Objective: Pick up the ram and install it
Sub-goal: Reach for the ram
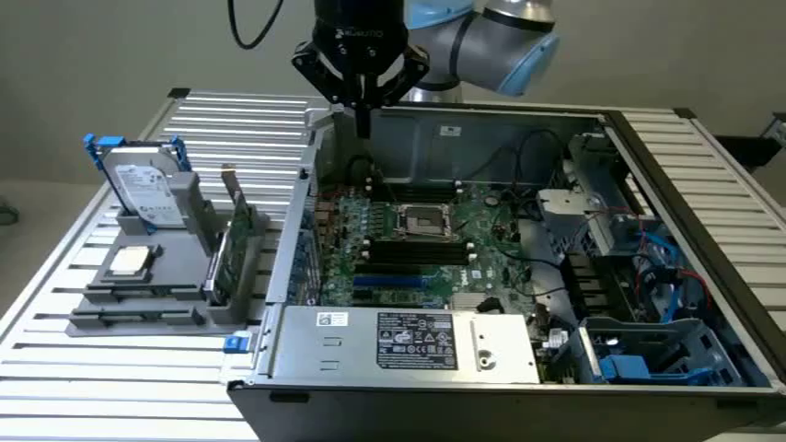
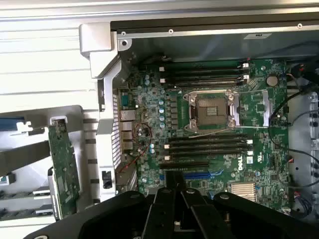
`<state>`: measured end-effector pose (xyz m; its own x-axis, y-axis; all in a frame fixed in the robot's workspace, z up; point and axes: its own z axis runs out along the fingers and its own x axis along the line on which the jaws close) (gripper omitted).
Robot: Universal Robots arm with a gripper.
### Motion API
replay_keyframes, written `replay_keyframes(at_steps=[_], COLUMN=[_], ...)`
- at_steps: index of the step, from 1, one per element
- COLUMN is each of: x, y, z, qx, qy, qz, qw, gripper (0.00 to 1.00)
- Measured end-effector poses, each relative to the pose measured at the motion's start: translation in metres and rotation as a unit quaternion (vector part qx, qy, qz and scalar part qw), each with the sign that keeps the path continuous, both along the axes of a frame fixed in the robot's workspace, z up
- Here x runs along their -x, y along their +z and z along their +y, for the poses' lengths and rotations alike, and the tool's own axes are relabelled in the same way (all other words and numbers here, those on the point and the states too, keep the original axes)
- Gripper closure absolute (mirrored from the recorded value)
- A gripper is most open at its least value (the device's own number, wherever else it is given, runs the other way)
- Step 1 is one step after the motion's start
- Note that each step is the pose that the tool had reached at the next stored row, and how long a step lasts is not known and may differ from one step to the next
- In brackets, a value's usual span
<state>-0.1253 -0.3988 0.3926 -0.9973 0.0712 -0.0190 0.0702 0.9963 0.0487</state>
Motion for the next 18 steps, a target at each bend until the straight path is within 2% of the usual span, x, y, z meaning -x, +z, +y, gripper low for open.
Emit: replay_keyframes(at_steps=[9,18], x=[0.003,0.044], y=[0.0001,-0.0002], z=[-0.0001,0.0000], qx=[0.0000,0.0000], qy=[0.000,0.000], qz=[0.0001,0.0009], qw=[1.0000,1.0000], gripper=[0.89,0.89])
